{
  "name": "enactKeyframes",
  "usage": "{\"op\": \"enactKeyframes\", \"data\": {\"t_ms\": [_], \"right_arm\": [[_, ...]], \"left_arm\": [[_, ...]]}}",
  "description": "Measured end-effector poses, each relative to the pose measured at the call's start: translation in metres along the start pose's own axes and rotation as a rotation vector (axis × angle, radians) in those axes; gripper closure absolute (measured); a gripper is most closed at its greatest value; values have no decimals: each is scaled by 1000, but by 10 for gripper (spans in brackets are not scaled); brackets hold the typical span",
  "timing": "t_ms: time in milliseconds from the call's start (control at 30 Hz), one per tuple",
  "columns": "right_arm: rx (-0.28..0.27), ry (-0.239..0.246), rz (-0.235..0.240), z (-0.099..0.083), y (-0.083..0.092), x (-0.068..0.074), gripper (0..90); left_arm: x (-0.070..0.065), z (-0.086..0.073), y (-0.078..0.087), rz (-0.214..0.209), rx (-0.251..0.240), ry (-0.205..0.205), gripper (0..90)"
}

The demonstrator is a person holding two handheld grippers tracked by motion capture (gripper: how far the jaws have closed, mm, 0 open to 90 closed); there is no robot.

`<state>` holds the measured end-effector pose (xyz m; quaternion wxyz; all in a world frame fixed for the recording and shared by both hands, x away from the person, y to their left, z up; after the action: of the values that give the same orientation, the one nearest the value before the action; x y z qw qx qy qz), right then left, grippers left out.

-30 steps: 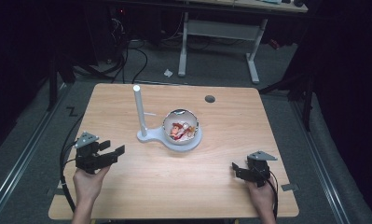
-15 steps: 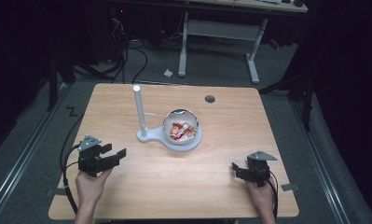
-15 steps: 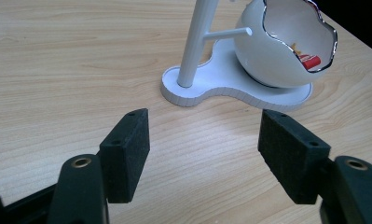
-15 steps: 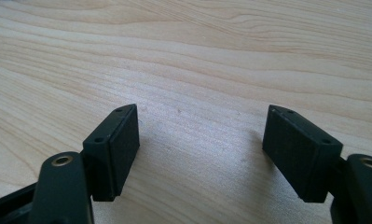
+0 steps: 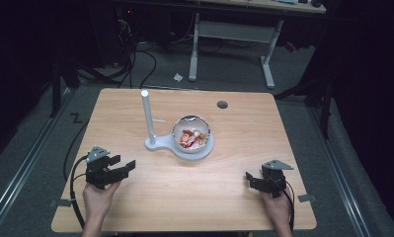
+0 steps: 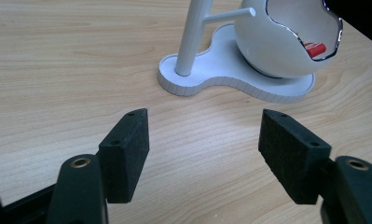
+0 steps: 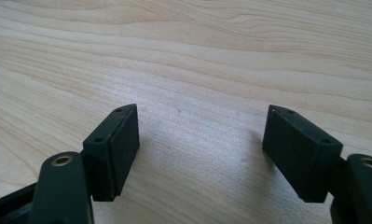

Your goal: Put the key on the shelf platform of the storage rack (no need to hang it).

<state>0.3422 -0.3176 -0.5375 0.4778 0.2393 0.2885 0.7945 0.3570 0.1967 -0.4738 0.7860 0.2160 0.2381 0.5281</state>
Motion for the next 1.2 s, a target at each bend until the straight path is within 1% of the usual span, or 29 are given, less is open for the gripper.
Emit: {"op": "enactKeyframes", "data": {"t_ms": [200, 367, 433, 567, 767, 867, 1033, 1100, 1200], "right_arm": [[0, 0, 0, 0, 0, 0, 275], [0, 0, 0, 0, 0, 0, 274], [0, 0, 0, 0, 0, 0, 275], [0, 0, 0, 0, 0, 0, 275], [0, 0, 0, 0, 0, 0, 275], [0, 0, 0, 0, 0, 0, 275], [0, 0, 0, 0, 0, 0, 275], [0, 0, 0, 0, 0, 0, 275], [0, 0, 0, 0, 0, 0, 275]], "left_arm": [[0, -4, -4, 0, 9, -2, 339], [-2, -8, -9, -1, 26, -5, 338], [-3, -10, -11, 1, 32, -15, 338], [-4, -13, -14, 1, 37, -12, 338], [-6, -19, -20, 14, 59, -26, 338], [-6, -23, -24, 16, 65, -21, 338], [-8, -28, -30, 25, 83, -31, 338], [-9, -29, -31, 34, 87, -43, 338], [-10, -32, -35, 38, 87, -43, 337]]}}
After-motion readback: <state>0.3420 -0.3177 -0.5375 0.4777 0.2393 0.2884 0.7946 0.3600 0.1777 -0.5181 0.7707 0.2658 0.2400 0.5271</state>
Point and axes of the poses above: each handheld gripper's, and its own axes: y roughly backward along the jaws, z roughly out of its top, x roughly to its left, the point moved 1 cm from there along -y, roughly forward along the jaws, and after that the axes turned 10 degrees about z, right-handed, at the moved point
